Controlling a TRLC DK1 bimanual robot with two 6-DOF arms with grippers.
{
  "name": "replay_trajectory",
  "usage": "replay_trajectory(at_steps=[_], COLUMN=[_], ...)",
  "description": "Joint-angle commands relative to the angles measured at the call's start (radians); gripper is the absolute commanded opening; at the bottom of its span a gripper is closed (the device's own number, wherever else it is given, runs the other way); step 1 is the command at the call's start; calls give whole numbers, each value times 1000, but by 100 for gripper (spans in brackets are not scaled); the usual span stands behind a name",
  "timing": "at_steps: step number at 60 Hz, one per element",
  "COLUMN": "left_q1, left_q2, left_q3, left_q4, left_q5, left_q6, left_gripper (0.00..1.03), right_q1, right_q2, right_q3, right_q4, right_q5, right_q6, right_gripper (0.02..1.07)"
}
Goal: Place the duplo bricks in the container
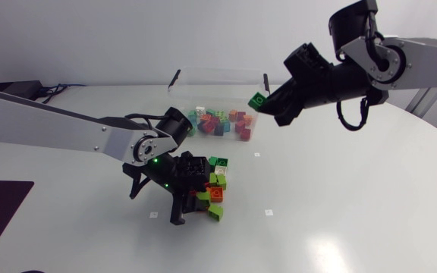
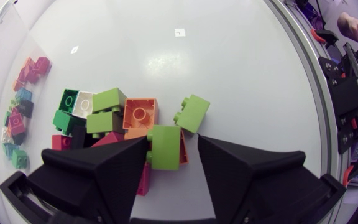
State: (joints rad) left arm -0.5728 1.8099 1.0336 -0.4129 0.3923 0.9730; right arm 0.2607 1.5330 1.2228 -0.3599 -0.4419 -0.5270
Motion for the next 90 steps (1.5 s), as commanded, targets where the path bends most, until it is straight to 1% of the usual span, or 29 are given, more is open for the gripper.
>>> replay_trajectory(at_steps=[1, 2, 3, 4, 5, 7, 12, 21, 33, 41, 46, 49, 52, 55, 57, 60, 66, 71, 75, 85, 87, 90], left_q1=[-6, -6, -6, -6, -2, -2, 4, 27, 64, 93, 117, 134, 143, 156, 168, 179, 197, 215, 228, 245, 246, 255], left_q2=[31, 31, 31, 31, 29, 28, 22, -54, -164, -201, -204, -198, -192, -185, -173, -155, -119, -75, -40, 48, 54, 101], left_q3=[19, 20, 20, 20, 19, 20, 26, 36, 48, 97, 140, 174, 197, 218, 238, 267, 324, 382, 421, 522, 530, 589], left_q4=[-4, -6, -6, -7, -6, -7, -9, -30, -40, -44, -41, -40, -38, -9, 26, 52, 72, 115, 154, 198, 204, 223], left_q5=[8, 8, 10, 10, 10, 10, 8, 10, 13, 13, 14, 14, 14, 14, 14, 13, 13, 13, 11, -10, -13, -29], left_q6=[3, 3, 0, 0, 0, -3, -17, -40, -91, -143, -183, -215, -235, -267, -309, -350, -404, -468, -517, -576, -583, -606], left_gripper=[32, 31, 27, 26, 19, 16, 16, 16, 17, 17, 17, 18, 18, 18, 19, 20, 20, 20, 20, 20, 20, 20], right_q1=[-15, -17, -17, -17, -17, -17, -17, -17, 3, 20, 37, 45, 49, 49, 49, 45, 38, 35, 28, 37, 40, 57], right_q2=[55, 64, 72, 87, 93, 110, 150, 243, 403, 493, 527, 536, 541, 539, 532, 512, 455, 397, 343, 174, 159, 87], right_q3=[73, 84, 90, 106, 110, 129, 169, 257, 422, 515, 549, 561, 564, 569, 563, 546, 498, 440, 369, 118, 96, -13], right_q4=[26, 36, 47, 59, 62, 78, 88, 110, 99, 72, 58, 53, 50, 41, 41, 41, 45, 52, 58, 96, 96, 98], right_q5=[-6, -6, -6, -4, -3, -1, 2, 25, 97, 134, 166, 189, 207, 209, 209, 209, 207, 206, 204, 187, 186, 181], right_q6=[73, 87, 97, 114, 119, 139, 171, 219, 272, 288, 289, 288, 288, 286, 286, 283, 277, 265, 252, 173, 165, 133], right_gripper=[34, 34, 34, 34, 34, 34, 34, 34, 34, 35, 47, 59, 72, 94, 99, 100, 101, 101, 101, 101, 101, 101])
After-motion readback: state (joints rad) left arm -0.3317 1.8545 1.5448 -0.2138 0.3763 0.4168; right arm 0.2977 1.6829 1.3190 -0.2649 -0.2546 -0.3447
